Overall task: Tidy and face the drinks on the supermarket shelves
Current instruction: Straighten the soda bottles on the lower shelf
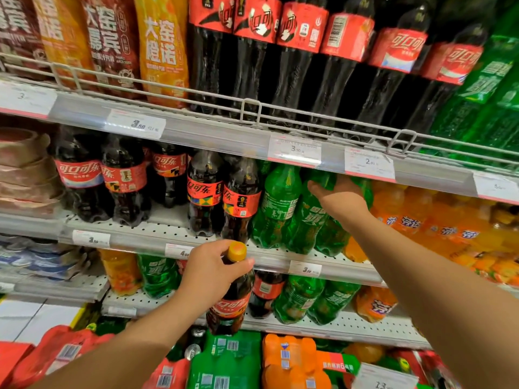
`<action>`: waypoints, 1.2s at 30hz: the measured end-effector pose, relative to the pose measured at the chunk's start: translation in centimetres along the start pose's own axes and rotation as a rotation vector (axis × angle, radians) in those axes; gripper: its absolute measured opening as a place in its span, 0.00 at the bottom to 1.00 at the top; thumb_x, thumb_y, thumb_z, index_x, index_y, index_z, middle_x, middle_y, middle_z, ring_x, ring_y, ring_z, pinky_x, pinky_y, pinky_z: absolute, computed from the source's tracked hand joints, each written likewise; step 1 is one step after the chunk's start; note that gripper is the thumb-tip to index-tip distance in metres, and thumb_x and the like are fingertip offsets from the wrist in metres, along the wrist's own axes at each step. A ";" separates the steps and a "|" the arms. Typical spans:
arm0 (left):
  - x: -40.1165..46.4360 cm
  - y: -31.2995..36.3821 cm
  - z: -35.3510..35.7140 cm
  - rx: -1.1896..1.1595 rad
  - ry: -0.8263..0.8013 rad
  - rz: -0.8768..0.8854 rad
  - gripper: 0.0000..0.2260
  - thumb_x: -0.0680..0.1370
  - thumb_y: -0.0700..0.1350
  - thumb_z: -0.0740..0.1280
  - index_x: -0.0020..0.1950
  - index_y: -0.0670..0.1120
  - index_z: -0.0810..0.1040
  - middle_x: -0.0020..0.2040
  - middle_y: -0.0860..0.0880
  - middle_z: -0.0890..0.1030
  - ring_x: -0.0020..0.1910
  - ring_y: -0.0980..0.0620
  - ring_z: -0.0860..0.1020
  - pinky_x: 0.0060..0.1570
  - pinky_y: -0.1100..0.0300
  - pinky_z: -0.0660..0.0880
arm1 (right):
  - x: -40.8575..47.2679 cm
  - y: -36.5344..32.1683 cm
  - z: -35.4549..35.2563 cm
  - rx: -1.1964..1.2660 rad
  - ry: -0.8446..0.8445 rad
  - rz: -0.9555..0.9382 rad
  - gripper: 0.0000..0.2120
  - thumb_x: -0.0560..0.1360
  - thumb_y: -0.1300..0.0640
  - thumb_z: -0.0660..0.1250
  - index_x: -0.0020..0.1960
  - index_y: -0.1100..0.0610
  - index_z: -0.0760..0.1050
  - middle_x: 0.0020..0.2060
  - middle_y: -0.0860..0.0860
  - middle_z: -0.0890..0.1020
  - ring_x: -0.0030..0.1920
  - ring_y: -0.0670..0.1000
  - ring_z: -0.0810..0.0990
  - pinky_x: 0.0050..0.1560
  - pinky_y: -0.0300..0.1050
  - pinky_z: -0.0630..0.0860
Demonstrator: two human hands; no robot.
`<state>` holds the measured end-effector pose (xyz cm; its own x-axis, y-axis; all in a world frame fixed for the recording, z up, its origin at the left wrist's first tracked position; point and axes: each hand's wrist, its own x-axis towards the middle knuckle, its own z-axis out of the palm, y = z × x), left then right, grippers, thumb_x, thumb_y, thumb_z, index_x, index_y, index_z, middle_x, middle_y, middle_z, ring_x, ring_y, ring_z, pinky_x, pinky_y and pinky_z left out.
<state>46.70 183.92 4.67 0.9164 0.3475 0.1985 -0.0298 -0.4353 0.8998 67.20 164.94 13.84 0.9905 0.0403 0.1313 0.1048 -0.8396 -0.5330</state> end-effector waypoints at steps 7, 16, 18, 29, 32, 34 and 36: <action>0.6 0.8 0.4 -0.017 0.003 -0.009 0.05 0.71 0.49 0.76 0.38 0.56 0.81 0.40 0.57 0.83 0.44 0.64 0.78 0.41 0.74 0.68 | -0.4 -0.5 -0.4 -0.013 -0.047 0.000 0.38 0.74 0.35 0.64 0.74 0.57 0.60 0.70 0.59 0.71 0.54 0.61 0.79 0.50 0.55 0.79; 0.1 1.6 0.6 -0.039 0.016 -0.002 0.04 0.70 0.50 0.77 0.39 0.56 0.82 0.40 0.60 0.83 0.45 0.66 0.77 0.44 0.69 0.69 | -6.7 -2.2 0.8 0.035 0.162 -0.414 0.22 0.79 0.46 0.62 0.67 0.57 0.68 0.61 0.56 0.74 0.47 0.54 0.78 0.46 0.46 0.74; -0.2 1.5 0.7 -0.022 0.009 -0.008 0.04 0.70 0.51 0.77 0.39 0.55 0.82 0.40 0.58 0.83 0.45 0.65 0.77 0.44 0.69 0.69 | -6.1 -3.9 0.8 0.121 -0.025 -0.370 0.27 0.78 0.48 0.64 0.72 0.59 0.63 0.64 0.58 0.75 0.51 0.55 0.81 0.53 0.47 0.77; -1.4 0.2 -0.3 -0.013 0.003 -0.008 0.06 0.70 0.50 0.76 0.38 0.49 0.82 0.39 0.51 0.82 0.40 0.58 0.77 0.41 0.65 0.73 | -1.2 -8.0 1.6 0.103 -0.027 -0.007 0.21 0.75 0.35 0.64 0.61 0.47 0.71 0.53 0.52 0.80 0.47 0.56 0.79 0.46 0.46 0.75; -1.4 0.0 -0.6 -0.019 0.006 -0.009 0.06 0.70 0.49 0.77 0.38 0.52 0.81 0.36 0.54 0.81 0.38 0.59 0.77 0.40 0.66 0.72 | -0.7 -7.1 1.6 0.334 -0.097 0.049 0.12 0.78 0.49 0.66 0.57 0.54 0.76 0.51 0.57 0.82 0.36 0.47 0.76 0.34 0.36 0.75; -1.4 0.0 -0.6 -0.038 0.013 -0.026 0.06 0.70 0.49 0.77 0.38 0.53 0.81 0.36 0.55 0.81 0.39 0.60 0.77 0.42 0.64 0.72 | -0.4 -6.8 1.5 0.303 -0.172 0.025 0.12 0.79 0.56 0.63 0.59 0.60 0.76 0.40 0.54 0.81 0.32 0.48 0.73 0.26 0.35 0.70; -1.4 0.0 -0.6 -0.049 0.019 -0.036 0.06 0.70 0.48 0.77 0.38 0.52 0.81 0.37 0.55 0.82 0.40 0.59 0.78 0.43 0.63 0.73 | -0.4 -6.7 1.5 0.259 -0.160 0.004 0.09 0.80 0.54 0.60 0.57 0.56 0.73 0.33 0.50 0.78 0.30 0.49 0.73 0.26 0.37 0.68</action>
<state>45.18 183.96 4.66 0.9095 0.3780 0.1728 -0.0172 -0.3811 0.9244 66.26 171.34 16.08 0.9901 0.1399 0.0065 0.1001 -0.6743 -0.7316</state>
